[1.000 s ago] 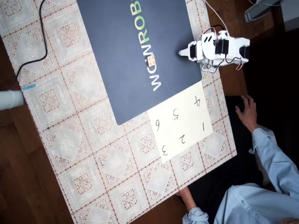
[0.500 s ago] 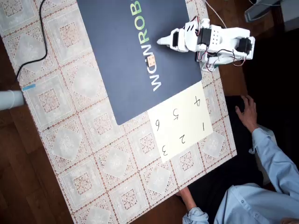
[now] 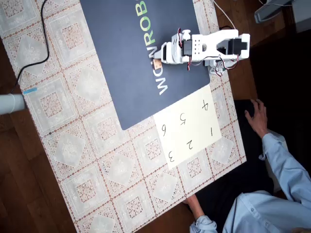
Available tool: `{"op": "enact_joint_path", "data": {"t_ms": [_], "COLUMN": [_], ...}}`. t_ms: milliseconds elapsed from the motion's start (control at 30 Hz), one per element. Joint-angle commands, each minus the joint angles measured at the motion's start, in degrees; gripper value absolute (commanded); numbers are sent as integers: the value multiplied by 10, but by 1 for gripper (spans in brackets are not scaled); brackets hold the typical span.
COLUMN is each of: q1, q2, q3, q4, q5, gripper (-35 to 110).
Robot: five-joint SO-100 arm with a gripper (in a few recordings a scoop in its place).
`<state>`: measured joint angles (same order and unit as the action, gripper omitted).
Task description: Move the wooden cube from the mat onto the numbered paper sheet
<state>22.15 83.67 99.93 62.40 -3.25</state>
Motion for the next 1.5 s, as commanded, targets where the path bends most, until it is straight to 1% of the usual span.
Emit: {"op": "enact_joint_path", "data": {"t_ms": [0,133,367,467,500,600,667,800,933,1133,1267,1333,1467], "q1": [-1,5,2,-4,-8,-14,-18,-17,-20,-108,-197,-251,-370], "q2": [-12,-38,-75,-84,-88,-92,-93,-84,-25,83,174,231,372], "q3": [-15,-37,-73,-77,-81,-84,-87,-83,-43,-19,24,63,186], "q4": [-10,-13,17,18,18,25,28,39,28,91,98,81,-15], "q5": [-2,-2,-18,-47,-61,-72,-96,-109,-125,-98,-58,-34,-4], "gripper": [23,26,27,19,13,9,0,0,0,0,0,0,0]}}
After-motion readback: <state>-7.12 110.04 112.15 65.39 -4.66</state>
